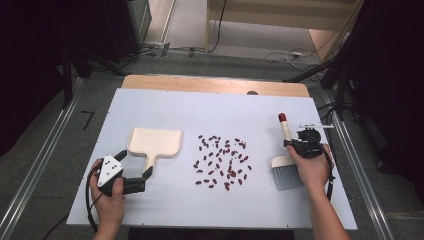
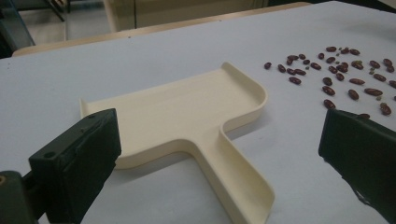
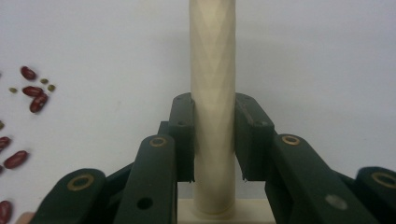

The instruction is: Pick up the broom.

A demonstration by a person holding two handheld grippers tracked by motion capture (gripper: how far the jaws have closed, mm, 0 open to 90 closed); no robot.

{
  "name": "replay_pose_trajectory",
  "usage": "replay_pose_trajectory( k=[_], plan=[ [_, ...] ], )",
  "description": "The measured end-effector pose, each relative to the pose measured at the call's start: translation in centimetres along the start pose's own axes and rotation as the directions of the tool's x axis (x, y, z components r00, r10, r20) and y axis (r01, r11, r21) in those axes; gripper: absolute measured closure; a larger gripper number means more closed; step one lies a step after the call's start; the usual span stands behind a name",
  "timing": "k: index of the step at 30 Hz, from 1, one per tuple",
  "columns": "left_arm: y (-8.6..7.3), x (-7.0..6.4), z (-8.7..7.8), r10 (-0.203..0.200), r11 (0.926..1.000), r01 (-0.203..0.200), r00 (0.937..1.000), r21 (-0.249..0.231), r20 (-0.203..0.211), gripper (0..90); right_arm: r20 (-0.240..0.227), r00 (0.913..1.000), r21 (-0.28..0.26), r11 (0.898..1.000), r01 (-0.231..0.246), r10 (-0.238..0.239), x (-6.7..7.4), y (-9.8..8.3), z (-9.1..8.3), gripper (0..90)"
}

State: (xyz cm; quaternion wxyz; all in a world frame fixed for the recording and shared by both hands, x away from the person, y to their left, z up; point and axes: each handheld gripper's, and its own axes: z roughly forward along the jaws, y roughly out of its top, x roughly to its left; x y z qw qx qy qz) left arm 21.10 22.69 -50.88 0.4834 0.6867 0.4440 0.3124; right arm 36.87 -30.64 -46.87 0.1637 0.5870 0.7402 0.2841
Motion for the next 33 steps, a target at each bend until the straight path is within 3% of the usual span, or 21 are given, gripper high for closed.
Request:
replay_pose_trajectory(
  k=[5, 6, 9, 14, 15, 17, 19, 20, 23, 24, 28, 29, 32, 33],
  plan=[
    [0.9, -0.9, 0.2, 0.018, 0.9997, -0.018, 0.9998, -0.013, 0.008, 0.0, -0.026, 0.9993, -0.116, 0.993, 0.024, -0.027, 0.0, -0.6, -1.9, 69.4],
    [0.9, -0.9, 0.2, 0.018, 0.9997, -0.018, 0.9998, -0.013, 0.008, 0.0, -0.026, 0.9993, -0.116, 0.993, 0.024, -0.027, 0.0, -0.6, -1.9, 69.4],
    [1.4, -1.5, 0.5, 0.036, 0.9992, -0.036, 0.9992, -0.017, 0.016, 0.0, -0.064, 0.9977, -0.201, 0.98, 0.007, -0.02, -0.3, -1.2, -3.3, 69.4],
    [2.5, -2.7, 1.0, 0.051, 0.9982, -0.049, 0.9978, -0.034, 0.044, 0.0, -0.099, 0.995, -0.294, 0.956, -0.013, -0.016, -0.4, -1.8, -4.7, 69.4],
    [2.5, -2.7, 1.0, 0.051, 0.9982, -0.049, 0.9978, -0.034, 0.044, 0.0, -0.099, 0.995, -0.294, 0.956, -0.013, -0.016, -0.4, -1.8, -4.7, 69.4],
    [2.8, -3.0, 1.2, 0.053, 0.9979, -0.051, 0.9969, -0.041, 0.058, 0.0, -0.125, 0.9922, -0.333, 0.942, -0.034, -0.009, -0.5, -2.0, -5.4, 69.4],
    [3.2, -3.3, 1.4, 0.056, 0.9976, -0.052, 0.9958, -0.044, 0.073, 0.0, -0.131, 0.991, -0.36, 0.933, -0.023, -0.026, -0.3, -2.1, -5.9, 69.4],
    [3.3, -3.5, 1.5, 0.059, 0.9973, -0.055, 0.9952, -0.048, 0.078, 0.0, -0.131, 0.991, -0.36, 0.933, -0.023, -0.026, -0.3, -2.1, -5.9, 69.4],
    [3.8, -3.9, 1.7, 0.052, 0.9971, -0.046, 0.9943, -0.061, 0.094, 0.0, -0.138, 0.9897, -0.406, 0.913, -0.019, -0.04, 0.2, -2.4, -6.8, 69.4],
    [4.0, -4.0, 1.9, 0.049, 0.9971, -0.043, 0.9939, -0.063, 0.098, 0.0, -0.138, 0.9897, -0.406, 0.913, -0.019, -0.04, 0.2, -2.4, -6.8, 69.4],
    [4.7, -4.5, 2.4, 0.038, 0.9975, -0.029, 0.9898, -0.065, 0.138, 0.0, -0.152, 0.9871, -0.461, 0.887, -0.024, -0.052, 0.7, -2.7, -7.7, 69.4],
    [5.0, -4.7, 2.6, 0.036, 0.9972, -0.027, 0.9893, -0.069, 0.141, 0.0, -0.157, 0.9855, -0.484, 0.875, -0.021, -0.063, 0.9, -2.9, -8.0, 69.4],
    [5.7, -5.4, 3.0, 0.041, 0.9962, -0.028, 0.9863, -0.082, 0.16, 0.0, -0.165, 0.984, -0.501, 0.865, -0.023, -0.069, 1.2, -3.1, -8.2, 69.4],
    [6.0, -5.6, 3.1, 0.045, 0.9958, -0.03, 0.9846, -0.086, 0.169, 0.0, -0.17, 0.9831, -0.516, 0.856, -0.029, -0.069, 1.4, -3.2, -8.4, 69.4]
  ],
)
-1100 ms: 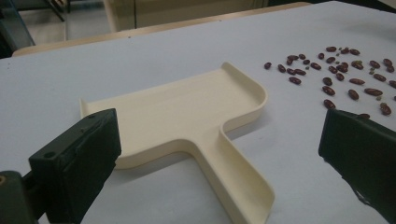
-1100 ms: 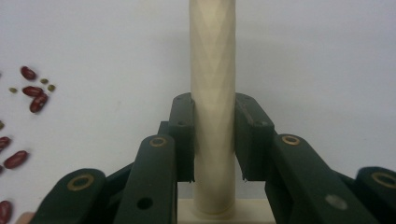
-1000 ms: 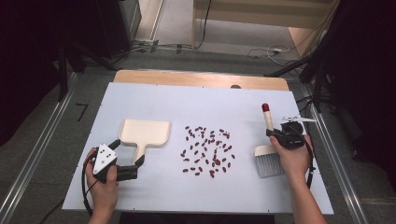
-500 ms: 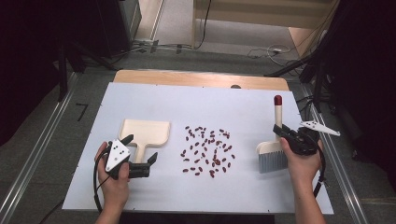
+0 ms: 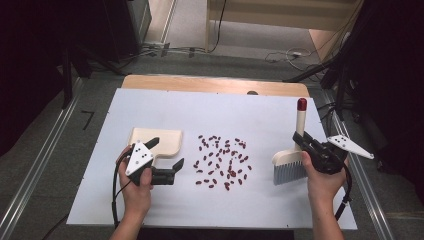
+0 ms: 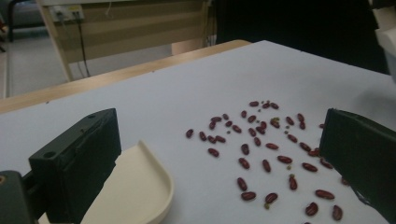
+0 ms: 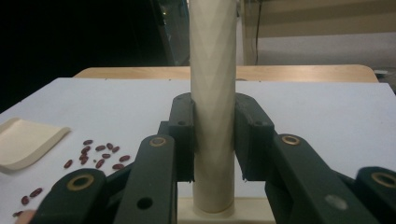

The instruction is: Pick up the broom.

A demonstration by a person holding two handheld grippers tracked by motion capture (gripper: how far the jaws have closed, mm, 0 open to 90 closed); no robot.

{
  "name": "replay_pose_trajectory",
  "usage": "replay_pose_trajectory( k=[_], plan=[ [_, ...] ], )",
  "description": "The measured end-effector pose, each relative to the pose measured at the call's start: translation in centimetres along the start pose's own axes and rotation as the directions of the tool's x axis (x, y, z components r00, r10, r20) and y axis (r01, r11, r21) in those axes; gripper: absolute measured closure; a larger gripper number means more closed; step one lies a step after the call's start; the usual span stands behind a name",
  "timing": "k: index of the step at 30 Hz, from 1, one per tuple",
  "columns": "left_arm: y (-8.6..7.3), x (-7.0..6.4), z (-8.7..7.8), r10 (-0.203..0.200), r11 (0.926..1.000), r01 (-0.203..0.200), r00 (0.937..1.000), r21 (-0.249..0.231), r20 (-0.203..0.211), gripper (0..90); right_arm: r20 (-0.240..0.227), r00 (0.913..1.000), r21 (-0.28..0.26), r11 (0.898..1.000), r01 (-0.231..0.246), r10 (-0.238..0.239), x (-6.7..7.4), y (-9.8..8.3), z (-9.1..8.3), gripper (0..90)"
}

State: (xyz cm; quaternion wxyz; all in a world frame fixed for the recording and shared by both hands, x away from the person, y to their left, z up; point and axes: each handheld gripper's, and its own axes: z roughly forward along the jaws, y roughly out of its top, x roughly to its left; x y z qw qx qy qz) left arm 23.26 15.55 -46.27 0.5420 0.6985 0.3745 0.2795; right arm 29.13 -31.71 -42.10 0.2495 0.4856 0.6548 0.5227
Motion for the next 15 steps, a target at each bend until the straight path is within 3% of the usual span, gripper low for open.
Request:
replay_pose_trajectory(
  k=[7, 12, 15],
  plan=[
    [1.3, -1.8, 0.9, 0.0, 0.9999, 0.001, 0.9962, -0.011, 0.087, 0.0, -0.013, 0.9997, -0.022, 1.0, 0.021, -0.021, 1.1, 0.0, -0.4, 69.4],
    [1.7, -3.2, 1.5, -0.027, 0.9996, 0.026, 0.9869, 0.005, 0.159, 0.0, -0.036, 0.9985, -0.031, 0.999, 0.04, -0.042, 2.6, -0.3, -0.3, 69.4],
    [1.8, -3.7, 1.7, -0.039, 0.9992, 0.038, 0.9837, 0.005, 0.175, 1.4, -0.059, 0.9971, -0.036, 0.998, 0.046, -0.048, 3.6, -0.4, -0.2, 69.4]
  ],
)
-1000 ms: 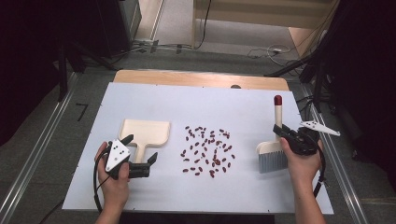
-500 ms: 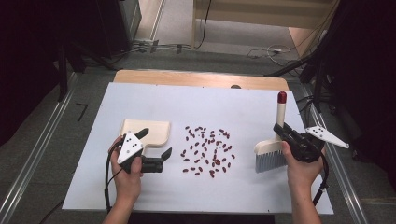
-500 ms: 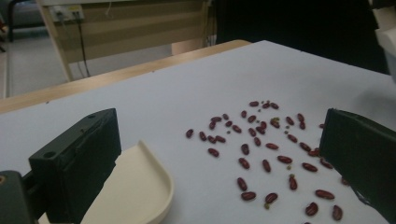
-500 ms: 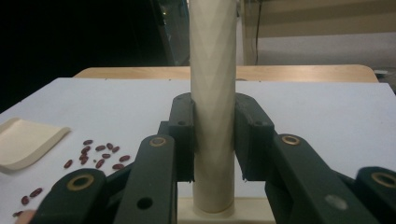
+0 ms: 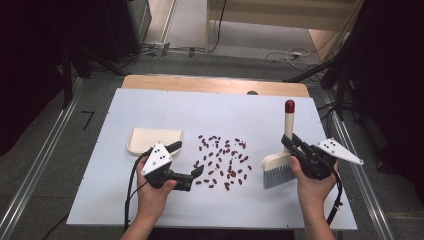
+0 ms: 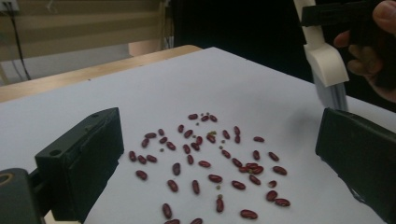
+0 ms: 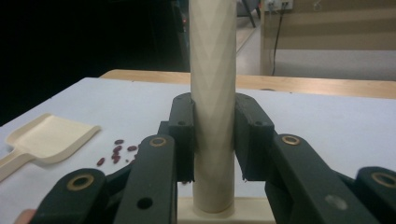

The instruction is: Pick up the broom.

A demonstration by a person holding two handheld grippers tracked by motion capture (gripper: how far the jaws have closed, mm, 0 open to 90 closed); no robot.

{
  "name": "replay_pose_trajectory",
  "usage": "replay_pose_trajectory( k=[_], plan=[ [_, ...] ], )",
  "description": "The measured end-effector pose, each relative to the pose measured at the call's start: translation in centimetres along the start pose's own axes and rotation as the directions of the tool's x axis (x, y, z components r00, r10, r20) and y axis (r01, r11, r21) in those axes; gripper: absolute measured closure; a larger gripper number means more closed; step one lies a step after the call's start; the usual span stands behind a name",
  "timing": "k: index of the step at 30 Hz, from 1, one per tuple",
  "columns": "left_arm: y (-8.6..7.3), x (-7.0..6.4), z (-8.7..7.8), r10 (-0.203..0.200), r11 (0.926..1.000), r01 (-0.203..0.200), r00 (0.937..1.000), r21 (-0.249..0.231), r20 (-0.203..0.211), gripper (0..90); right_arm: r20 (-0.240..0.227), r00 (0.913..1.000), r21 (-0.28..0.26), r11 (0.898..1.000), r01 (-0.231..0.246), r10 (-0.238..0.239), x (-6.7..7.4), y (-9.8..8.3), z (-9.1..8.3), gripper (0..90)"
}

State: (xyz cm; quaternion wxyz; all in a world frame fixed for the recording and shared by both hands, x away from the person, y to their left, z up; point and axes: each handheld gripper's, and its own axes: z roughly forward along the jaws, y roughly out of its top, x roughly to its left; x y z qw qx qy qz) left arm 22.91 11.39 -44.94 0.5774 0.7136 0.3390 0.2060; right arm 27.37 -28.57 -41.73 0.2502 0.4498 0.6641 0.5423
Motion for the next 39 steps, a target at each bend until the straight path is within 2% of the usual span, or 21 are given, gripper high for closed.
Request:
replay_pose_trajectory(
  k=[1, 2, 8, 10, 15, 17, 18, 19, 21, 22, 24, 25, 28, 30, 34, 36, 37, 38, 39],
  plan=[
    [0.1, -0.2, 0.1, -0.006, 1.0, 0.006, 0.9999, 0.004, 0.009, 1.4, 0.0, 1.0, 0.0, 1.0, 0.0, 0.0, 0.0, 0.0, 0.0, 69.4],
    [0.1, -0.3, 0.2, -0.011, 0.9999, 0.011, 0.9998, 0.008, 0.015, 2.1, -0.01, 0.9999, -0.002, 1.0, 0.011, -0.011, 0.7, 0.0, 0.1, 69.4],
    [0.5, -1.3, 0.5, -0.032, 0.9993, 0.032, 0.9987, 0.021, 0.038, 6.0, -0.054, 0.9981, -0.011, 1.0, 0.029, -0.029, 2.9, -0.1, 0.5, 69.4],
    [0.5, -1.8, 0.8, -0.051, 0.9981, 0.049, 0.9968, 0.036, 0.061, 7.1, -0.062, 0.9974, -0.02, 0.999, 0.035, -0.037, 3.6, 0.0, 0.6, 69.4],
    [0.6, -2.7, 1.3, -0.058, 0.9973, 0.054, 0.9949, 0.049, 0.083, 14.2, -0.087, 0.9943, -0.028, 0.998, 0.059, -0.062, 5.2, -0.1, 0.7, 69.4],
    [0.6, -3.2, 1.7, -0.072, 0.9959, 0.065, 0.9912, 0.064, 0.111, 16.6, -0.097, 0.9931, -0.03, 0.998, 0.062, -0.065, 5.8, -0.2, 0.8, 69.4],
    [0.6, -3.2, 1.7, -0.072, 0.9959, 0.065, 0.9912, 0.064, 0.111, 17.2, -0.1, 0.9927, -0.034, 0.997, 0.065, -0.068, 6.1, -0.2, 0.8, 69.4],
    [0.6, -3.7, 1.9, -0.082, 0.9945, 0.072, 0.9875, 0.076, 0.135, 17.9, -0.104, 0.9922, -0.034, 0.997, 0.065, -0.069, 6.4, -0.3, 0.8, 69.4],
    [0.6, -3.9, 2.1, -0.085, 0.994, 0.073, 0.9857, 0.081, 0.146, 18.5, -0.109, 0.9913, -0.037, 0.997, 0.07, -0.074, 6.7, -0.3, 0.8, 69.4],
    [0.6, -4.3, 2.4, -0.101, 0.9918, 0.086, 0.9811, 0.095, 0.166, 19.9, -0.112, 0.9898, -0.041, 0.996, 0.084, -0.088, 7.4, -0.5, 0.9, 69.4],
    [0.6, -4.5, 2.5, -0.106, 0.9909, 0.089, 0.9792, 0.101, 0.174, 21.1, -0.117, 0.9886, -0.041, 0.995, 0.09, -0.094, 7.9, -0.6, 0.9, 69.4],
    [0.6, -4.7, 2.6, -0.113, 0.9899, 0.094, 0.9763, 0.106, 0.184, 22.4, -0.12, 0.9879, -0.043, 0.995, 0.093, -0.097, 8.1, -0.6, 1.0, 69.4],
    [0.7, -5.1, 2.9, -0.142, 0.9851, 0.115, 0.9624, 0.128, 0.231, 25.8, -0.126, 0.9863, -0.043, 0.994, 0.102, -0.107, 8.8, -0.8, 1.0, 69.4],
    [0.7, -5.3, 3.0, -0.145, 0.9841, 0.113, 0.9576, 0.137, 0.249, 27.2, -0.131, 0.9846, -0.042, 0.993, 0.111, -0.116, 9.1, -0.8, 1.1, 69.4],
    [0.6, -5.6, 3.3, -0.153, 0.9822, 0.117, 0.9526, 0.147, 0.263, 30.8, -0.142, 0.9817, -0.041, 0.992, 0.122, -0.126, 9.9, -1.0, 1.3, 69.4],
    [0.5, -5.7, 3.4, -0.155, 0.9808, 0.117, 0.954, 0.156, 0.257, 32.1, -0.151, 0.98, -0.04, 0.991, 0.126, -0.13, 10.2, -1.1, 1.3, 69.4],
    [0.5, -5.7, 3.4, -0.155, 0.9807, 0.119, 0.9567, 0.155, 0.246, 32.1, -0.151, 0.98, -0.04, 0.991, 0.126, -0.13, 10.2, -1.1, 1.3, 69.4],
    [0.5, -5.7, 3.5, -0.155, 0.98, 0.118, 0.9575, 0.161, 0.243, 35.0, -0.155, 0.9785, -0.043, 0.99, 0.131, -0.136, 10.6, -1.1, 1.3, 69.4],
    [0.4, -5.7, 3.5, -0.162, 0.9788, 0.123, 0.955, 0.164, 0.249, 35.4, -0.161, 0.9782, -0.038, 0.991, 0.126, -0.131, 10.8, -1.1, 1.4, 69.4]
  ],
)
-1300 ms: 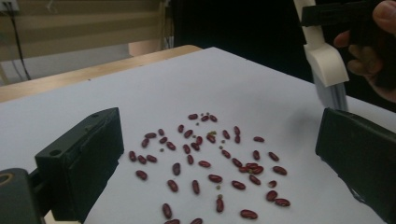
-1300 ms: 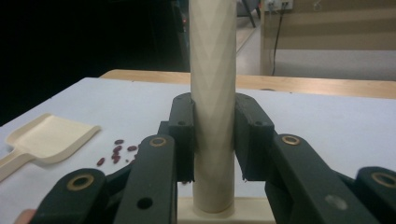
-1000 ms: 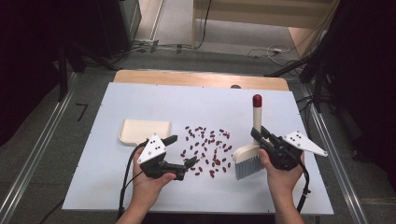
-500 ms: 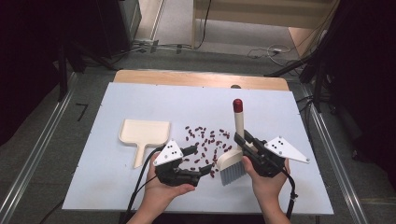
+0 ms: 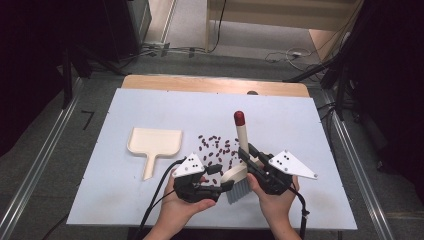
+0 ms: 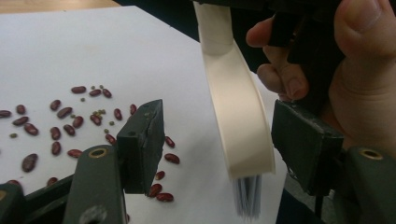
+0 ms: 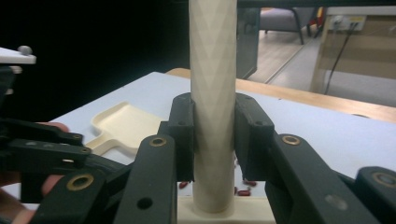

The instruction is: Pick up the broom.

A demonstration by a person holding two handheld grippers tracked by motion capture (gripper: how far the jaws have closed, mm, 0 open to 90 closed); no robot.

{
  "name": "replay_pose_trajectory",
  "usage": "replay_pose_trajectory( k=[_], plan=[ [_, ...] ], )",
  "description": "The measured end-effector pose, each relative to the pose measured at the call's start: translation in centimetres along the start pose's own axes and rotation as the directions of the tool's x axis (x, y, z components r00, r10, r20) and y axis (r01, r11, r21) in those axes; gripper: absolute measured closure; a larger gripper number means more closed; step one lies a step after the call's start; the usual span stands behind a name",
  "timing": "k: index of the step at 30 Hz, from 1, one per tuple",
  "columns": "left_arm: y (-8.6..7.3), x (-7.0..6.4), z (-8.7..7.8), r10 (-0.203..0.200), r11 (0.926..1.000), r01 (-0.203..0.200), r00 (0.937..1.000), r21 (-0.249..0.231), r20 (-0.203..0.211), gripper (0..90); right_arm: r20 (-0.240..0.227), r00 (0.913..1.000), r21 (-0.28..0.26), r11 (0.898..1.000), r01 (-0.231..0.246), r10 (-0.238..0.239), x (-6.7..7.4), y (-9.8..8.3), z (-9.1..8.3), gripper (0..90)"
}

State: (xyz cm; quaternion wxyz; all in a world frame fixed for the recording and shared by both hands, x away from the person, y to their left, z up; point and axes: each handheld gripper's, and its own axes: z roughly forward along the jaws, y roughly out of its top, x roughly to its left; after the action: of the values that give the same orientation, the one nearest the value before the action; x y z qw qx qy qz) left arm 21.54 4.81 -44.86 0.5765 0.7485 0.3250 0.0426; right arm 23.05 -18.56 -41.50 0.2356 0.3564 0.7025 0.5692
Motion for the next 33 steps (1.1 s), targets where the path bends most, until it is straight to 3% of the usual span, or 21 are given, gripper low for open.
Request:
replay_pose_trajectory(
  k=[18, 23, 33],
  plan=[
    [-0.2, -0.4, 0.7, -0.031, 0.9994, 0.031, 0.9994, 0.015, 0.016, 53.1, -0.038, 0.9985, -0.001, 0.999, 0.04, -0.04, 2.4, -0.2, 0.4, 69.3],
    [-0.2, -0.3, 0.6, -0.044, 0.999, 0.044, 0.9984, 0.008, 0.034, 60.4, -0.035, 0.9983, -0.005, 0.999, 0.047, -0.047, 2.7, -0.3, 0.4, 69.4],
    [-0.2, 0.0, 0.5, -0.063, 0.9978, 0.063, 0.9979, 0.02, 0.011, 67.5, -0.011, 0.998, -0.014, 0.998, 0.063, -0.063, 3.0, -0.4, 0.4, 69.2]
  ],
)
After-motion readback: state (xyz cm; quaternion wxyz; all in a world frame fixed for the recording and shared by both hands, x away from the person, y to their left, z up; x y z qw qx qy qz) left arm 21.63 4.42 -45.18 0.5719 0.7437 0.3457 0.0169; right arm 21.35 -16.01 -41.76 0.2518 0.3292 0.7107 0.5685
